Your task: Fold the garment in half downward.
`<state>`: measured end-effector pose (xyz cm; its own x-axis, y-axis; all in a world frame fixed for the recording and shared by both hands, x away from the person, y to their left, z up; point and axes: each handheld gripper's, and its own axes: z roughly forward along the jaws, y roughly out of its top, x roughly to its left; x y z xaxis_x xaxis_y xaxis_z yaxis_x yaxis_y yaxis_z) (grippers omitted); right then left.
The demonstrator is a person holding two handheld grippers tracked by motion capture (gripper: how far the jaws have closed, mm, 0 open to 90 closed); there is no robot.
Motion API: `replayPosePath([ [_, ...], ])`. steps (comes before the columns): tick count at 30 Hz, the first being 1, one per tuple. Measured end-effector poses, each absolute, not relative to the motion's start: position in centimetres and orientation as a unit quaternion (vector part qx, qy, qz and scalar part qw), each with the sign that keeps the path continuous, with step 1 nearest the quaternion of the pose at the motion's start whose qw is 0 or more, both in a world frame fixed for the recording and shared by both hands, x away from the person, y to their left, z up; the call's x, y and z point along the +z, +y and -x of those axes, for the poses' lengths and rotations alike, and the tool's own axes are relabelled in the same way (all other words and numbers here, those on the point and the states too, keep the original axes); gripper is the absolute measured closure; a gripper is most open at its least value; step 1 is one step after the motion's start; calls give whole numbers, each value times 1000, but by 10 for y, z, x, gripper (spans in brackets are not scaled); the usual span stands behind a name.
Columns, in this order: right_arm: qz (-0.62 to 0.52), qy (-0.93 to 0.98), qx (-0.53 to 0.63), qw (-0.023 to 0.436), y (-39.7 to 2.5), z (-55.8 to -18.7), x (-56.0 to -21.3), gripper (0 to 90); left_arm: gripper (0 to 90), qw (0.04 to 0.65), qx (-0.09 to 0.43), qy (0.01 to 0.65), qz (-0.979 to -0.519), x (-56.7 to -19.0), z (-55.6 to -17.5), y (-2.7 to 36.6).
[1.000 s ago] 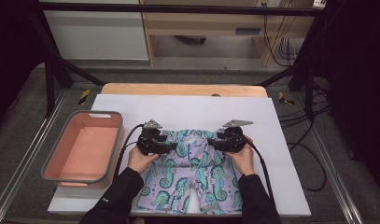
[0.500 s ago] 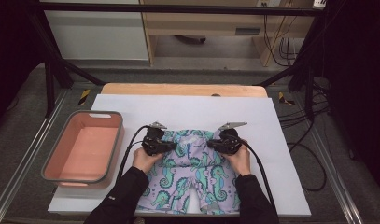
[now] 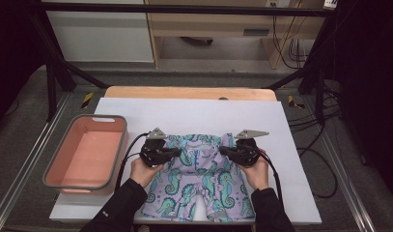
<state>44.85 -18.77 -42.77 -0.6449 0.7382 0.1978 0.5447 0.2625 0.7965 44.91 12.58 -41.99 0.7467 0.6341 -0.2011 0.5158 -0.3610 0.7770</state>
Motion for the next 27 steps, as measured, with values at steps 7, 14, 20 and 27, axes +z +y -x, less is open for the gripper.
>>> replayPosePath([
  [7, -386, 785, 468, 127, -189, -410, -419, 885, 865, 454, 76, 317, -829, -413, -412, 131],
  [14, -373, 790, 470, 127, -188, -380, -422, 886, 866, 452, 76, 297, -838, -418, -378, 134],
  [20, -365, 800, 462, 116, -190, -358, -434, 885, 865, 443, 58, 294, -845, -436, -354, 138],
  [27, -366, 815, 440, 93, -191, -339, -454, 854, 814, 418, 41, 288, -860, -448, -341, 133],
])
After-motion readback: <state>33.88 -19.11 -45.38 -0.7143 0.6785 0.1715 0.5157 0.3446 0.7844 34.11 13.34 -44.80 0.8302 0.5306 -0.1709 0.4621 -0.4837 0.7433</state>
